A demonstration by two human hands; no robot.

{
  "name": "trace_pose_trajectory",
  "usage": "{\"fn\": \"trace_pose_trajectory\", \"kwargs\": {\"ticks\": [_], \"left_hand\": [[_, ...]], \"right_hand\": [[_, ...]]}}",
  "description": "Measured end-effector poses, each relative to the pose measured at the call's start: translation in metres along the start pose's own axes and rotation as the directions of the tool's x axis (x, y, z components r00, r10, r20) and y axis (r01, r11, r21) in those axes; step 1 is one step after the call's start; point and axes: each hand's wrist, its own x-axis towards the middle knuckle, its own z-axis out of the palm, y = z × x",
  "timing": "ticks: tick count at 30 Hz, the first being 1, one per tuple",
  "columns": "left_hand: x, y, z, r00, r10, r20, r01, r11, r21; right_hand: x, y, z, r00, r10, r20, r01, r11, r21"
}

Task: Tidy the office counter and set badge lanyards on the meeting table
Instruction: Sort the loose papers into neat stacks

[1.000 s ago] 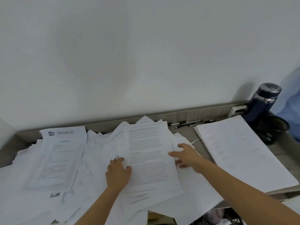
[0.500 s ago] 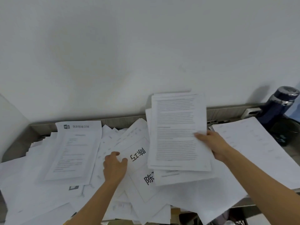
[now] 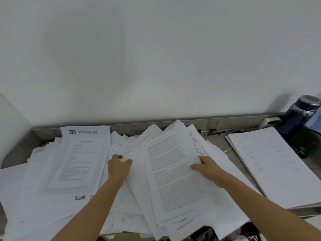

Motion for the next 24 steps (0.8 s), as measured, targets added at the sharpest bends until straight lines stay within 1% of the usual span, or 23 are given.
{"fn": "trace_pose_trajectory", "kwargs": {"ticks": [2, 3, 5, 7, 9, 10, 11, 12, 14, 16, 17, 18, 20, 21, 24], "left_hand": [[-0.003, 0.002, 0.006, 0.998, -0.049, 0.036, 0.055, 0.985, -0.166], [-0.005, 0.003, 0.008, 0.997, -0.060, 0.046, 0.068, 0.976, -0.208], [-0.008, 0.004, 0.012, 0.996, -0.075, 0.051, 0.087, 0.953, -0.291], [-0.012, 0.001, 0.011, 0.992, -0.115, 0.059, 0.129, 0.923, -0.363], [-0.014, -0.007, 0.005, 0.987, -0.147, 0.060, 0.158, 0.902, -0.401], [-0.014, -0.010, 0.003, 0.986, -0.158, 0.061, 0.169, 0.897, -0.409], [-0.015, -0.012, 0.000, 0.983, -0.170, 0.066, 0.182, 0.892, -0.414], [-0.017, -0.013, -0.002, 0.981, -0.181, 0.070, 0.194, 0.884, -0.425], [-0.021, -0.011, -0.003, 0.978, -0.192, 0.075, 0.205, 0.867, -0.454], [-0.024, -0.006, -0.001, 0.981, -0.175, 0.082, 0.193, 0.873, -0.448], [-0.023, -0.005, 0.001, 0.982, -0.167, 0.093, 0.191, 0.886, -0.423], [-0.024, -0.003, 0.002, 0.979, -0.170, 0.115, 0.202, 0.898, -0.392], [-0.024, 0.000, 0.005, 0.968, -0.186, 0.166, 0.232, 0.918, -0.321], [-0.026, 0.003, 0.008, 0.960, -0.190, 0.207, 0.245, 0.925, -0.289], [-0.035, 0.010, 0.013, 0.897, -0.182, 0.402, 0.268, 0.949, -0.169]], "right_hand": [[0.005, -0.007, 0.014, 0.998, -0.003, 0.055, 0.002, 1.000, 0.026], [0.007, -0.009, 0.022, 0.997, -0.005, 0.079, -0.001, 0.997, 0.078], [0.012, -0.012, 0.033, 0.997, 0.017, 0.079, -0.031, 0.983, 0.179], [0.017, -0.010, 0.039, 0.992, 0.071, 0.107, -0.095, 0.966, 0.239], [0.014, -0.011, 0.045, 0.971, 0.127, 0.202, -0.173, 0.957, 0.231], [0.013, -0.010, 0.047, 0.968, 0.130, 0.216, -0.175, 0.964, 0.202], [0.012, -0.010, 0.049, 0.974, 0.111, 0.196, -0.150, 0.968, 0.200], [0.008, -0.011, 0.048, 0.989, 0.079, 0.129, -0.106, 0.970, 0.221], [0.004, -0.011, 0.039, 0.998, 0.038, -0.055, -0.016, 0.932, 0.362], [0.002, -0.007, 0.020, 0.971, 0.081, -0.227, 0.044, 0.865, 0.499], [0.002, -0.003, 0.010, 0.950, 0.119, -0.290, 0.051, 0.854, 0.518], [0.001, 0.000, 0.000, 0.931, 0.149, -0.334, 0.040, 0.867, 0.497], [-0.002, 0.006, -0.014, 0.911, 0.208, -0.355, -0.014, 0.878, 0.478], [-0.004, 0.007, -0.019, 0.906, 0.240, -0.349, -0.033, 0.862, 0.506], [-0.009, 0.012, -0.027, 0.881, 0.317, -0.351, -0.012, 0.757, 0.653]]}}
